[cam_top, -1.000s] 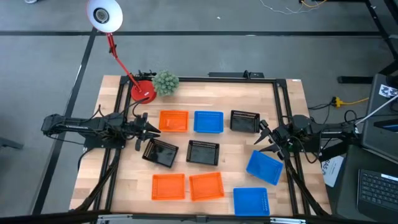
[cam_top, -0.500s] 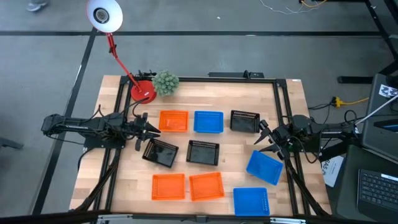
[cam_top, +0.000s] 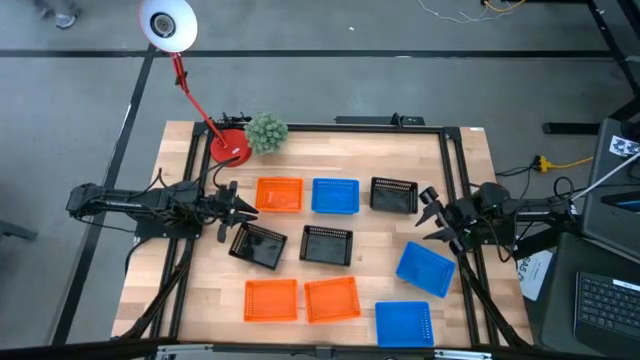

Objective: Stack baskets by color
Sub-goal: Stack the middle right blue bin on the top blue bin

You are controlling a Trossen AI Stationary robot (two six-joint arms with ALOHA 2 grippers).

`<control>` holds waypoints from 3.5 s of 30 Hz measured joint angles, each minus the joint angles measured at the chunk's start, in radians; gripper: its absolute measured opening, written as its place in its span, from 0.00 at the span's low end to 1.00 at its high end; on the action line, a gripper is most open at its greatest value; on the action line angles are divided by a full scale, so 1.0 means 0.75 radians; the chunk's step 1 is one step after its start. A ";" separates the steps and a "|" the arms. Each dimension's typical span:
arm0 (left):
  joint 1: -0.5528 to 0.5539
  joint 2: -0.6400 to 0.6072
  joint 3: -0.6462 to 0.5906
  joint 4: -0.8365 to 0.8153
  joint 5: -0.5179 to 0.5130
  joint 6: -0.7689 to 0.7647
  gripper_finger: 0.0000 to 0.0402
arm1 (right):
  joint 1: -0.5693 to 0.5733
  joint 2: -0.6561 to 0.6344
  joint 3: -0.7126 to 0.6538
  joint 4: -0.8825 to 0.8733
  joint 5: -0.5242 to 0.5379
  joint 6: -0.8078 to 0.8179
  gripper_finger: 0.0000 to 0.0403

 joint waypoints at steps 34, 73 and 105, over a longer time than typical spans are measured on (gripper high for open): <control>0.000 0.000 -0.001 0.281 -0.534 0.480 0.20 | -0.026 0.715 1.008 -1.405 1.098 0.464 0.42; 0.000 0.000 -0.001 0.245 -0.531 0.479 0.20 | 0.621 1.611 1.065 -1.926 0.395 1.433 0.42; 0.000 0.000 -0.001 0.239 -0.532 0.443 0.20 | 0.683 1.611 0.785 -1.668 0.397 1.545 0.42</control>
